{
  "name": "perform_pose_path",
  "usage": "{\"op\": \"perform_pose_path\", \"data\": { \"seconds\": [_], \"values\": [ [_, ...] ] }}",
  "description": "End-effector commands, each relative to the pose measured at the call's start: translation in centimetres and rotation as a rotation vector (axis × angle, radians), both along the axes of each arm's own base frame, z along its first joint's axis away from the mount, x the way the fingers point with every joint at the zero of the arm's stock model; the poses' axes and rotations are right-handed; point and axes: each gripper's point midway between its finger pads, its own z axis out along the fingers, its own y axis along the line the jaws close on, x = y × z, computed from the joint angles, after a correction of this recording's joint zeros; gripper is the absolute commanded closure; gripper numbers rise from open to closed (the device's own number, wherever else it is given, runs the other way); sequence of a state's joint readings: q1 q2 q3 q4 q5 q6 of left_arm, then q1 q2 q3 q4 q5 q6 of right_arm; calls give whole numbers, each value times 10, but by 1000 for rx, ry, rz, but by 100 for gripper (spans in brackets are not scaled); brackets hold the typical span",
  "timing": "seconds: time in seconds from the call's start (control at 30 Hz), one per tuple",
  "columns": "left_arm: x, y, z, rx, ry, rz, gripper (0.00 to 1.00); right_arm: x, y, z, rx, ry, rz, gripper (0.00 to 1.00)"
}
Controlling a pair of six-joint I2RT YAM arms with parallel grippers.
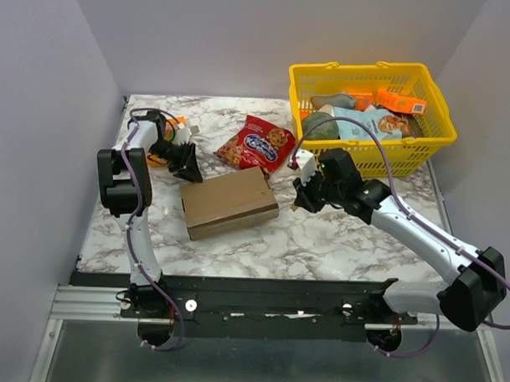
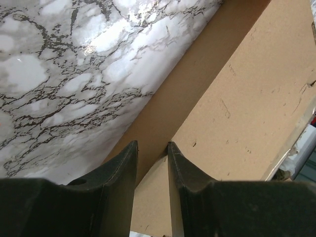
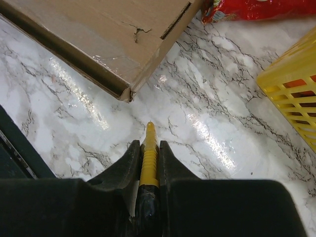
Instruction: Unpack the express box
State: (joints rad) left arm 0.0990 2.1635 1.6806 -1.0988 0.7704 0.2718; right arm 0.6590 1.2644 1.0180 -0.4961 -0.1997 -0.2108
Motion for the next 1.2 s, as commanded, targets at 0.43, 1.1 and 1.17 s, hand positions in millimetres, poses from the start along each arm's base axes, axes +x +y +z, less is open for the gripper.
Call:
{"op": "perform_pose_path", "data": {
  "seconds": [0.43, 1.1, 1.17],
  "values": [
    [30, 63, -93, 423, -90, -94, 61, -10, 51, -24, -73, 9, 138, 100],
    [-87, -20, -29, 82, -14, -111, 55, 90, 134, 7, -29, -175, 105, 100],
    [-99, -25, -27, 77, -15, -133, 54, 93, 133, 5, -46, -190, 111, 100]
  ]
}}
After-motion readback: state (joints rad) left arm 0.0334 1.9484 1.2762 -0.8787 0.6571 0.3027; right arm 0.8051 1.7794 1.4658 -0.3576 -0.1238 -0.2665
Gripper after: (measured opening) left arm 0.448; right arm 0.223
